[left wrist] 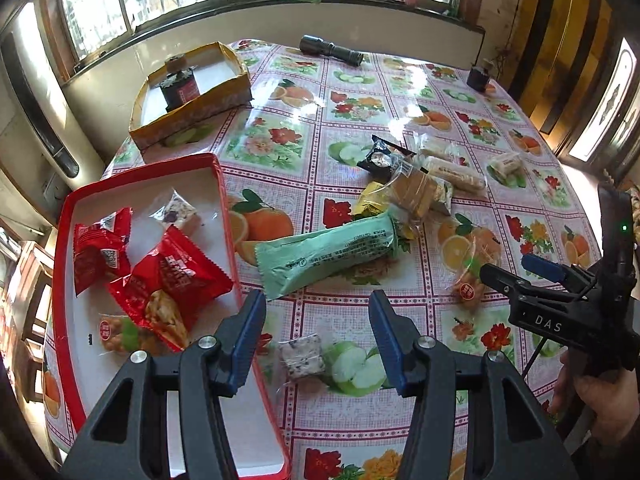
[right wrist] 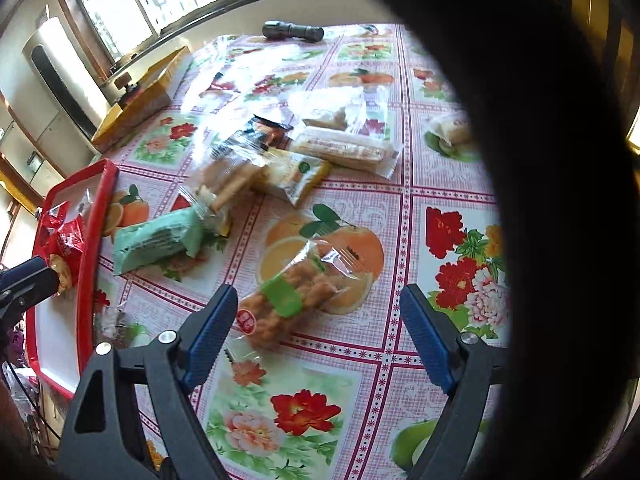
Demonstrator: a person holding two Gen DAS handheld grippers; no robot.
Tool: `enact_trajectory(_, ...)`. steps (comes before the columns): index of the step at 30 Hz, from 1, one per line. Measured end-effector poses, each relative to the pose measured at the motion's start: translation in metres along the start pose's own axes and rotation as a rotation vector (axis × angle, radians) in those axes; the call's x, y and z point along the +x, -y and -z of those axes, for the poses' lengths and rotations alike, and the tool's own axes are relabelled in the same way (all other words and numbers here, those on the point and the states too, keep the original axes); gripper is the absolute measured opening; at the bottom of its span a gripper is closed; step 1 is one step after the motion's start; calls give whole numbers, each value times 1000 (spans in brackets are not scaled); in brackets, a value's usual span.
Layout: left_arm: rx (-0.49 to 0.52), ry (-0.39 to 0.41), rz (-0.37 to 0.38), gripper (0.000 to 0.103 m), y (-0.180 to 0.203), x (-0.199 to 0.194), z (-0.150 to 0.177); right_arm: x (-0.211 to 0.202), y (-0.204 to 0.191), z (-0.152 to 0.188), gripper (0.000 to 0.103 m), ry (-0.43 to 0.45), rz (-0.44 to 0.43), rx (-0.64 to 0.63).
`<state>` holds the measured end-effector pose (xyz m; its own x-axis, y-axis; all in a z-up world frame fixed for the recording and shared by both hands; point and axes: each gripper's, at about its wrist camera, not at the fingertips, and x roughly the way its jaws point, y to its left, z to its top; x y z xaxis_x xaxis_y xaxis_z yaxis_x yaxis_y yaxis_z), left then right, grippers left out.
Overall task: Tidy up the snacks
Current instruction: 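Move left gripper to green wrapped bar while right gripper approaches clear peanut packet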
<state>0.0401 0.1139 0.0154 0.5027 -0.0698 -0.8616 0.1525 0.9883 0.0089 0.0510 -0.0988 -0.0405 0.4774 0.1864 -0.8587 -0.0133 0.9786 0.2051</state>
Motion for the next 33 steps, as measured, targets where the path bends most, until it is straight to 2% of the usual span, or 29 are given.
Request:
enact_trajectory(4, 23, -5, -53, 53, 5, 12, -14, 20, -5, 0, 83, -49, 13, 2)
enact_trajectory(8, 45, -1, -86, 53, 1, 20, -38, 24, -12, -3, 84, -55, -7, 34)
enact_trajectory(11, 117, -41, -90, 53, 10, 36, -60, 29, -22, -7, 85, -56, 47, 6)
enact_trajectory(15, 218, -54, -157, 54, 26, 58, -86, 32, -24, -6, 85, -41, 89, -47)
enact_trajectory(19, 248, -186, -154, 53, 25, 94, -102, 29, -13, -5, 85, -49, 98, -53)
enact_trajectory(23, 253, -341, -158, 53, 20, 123, -97, 23, -2, -3, 85, -52, 70, -12)
enact_trajectory(26, 186, -411, -110, 53, 13, 129, -88, 18, 5, -1, 85, -54, 59, 11)
enact_trajectory(30, 19, -568, 86, 55, 7, 134, -63, 13, 14, 4, 85, -56, 67, 33)
enact_trajectory(33, 32, -552, 118, 56, 19, 123, -47, 9, 20, 8, 85, -59, 75, 39)
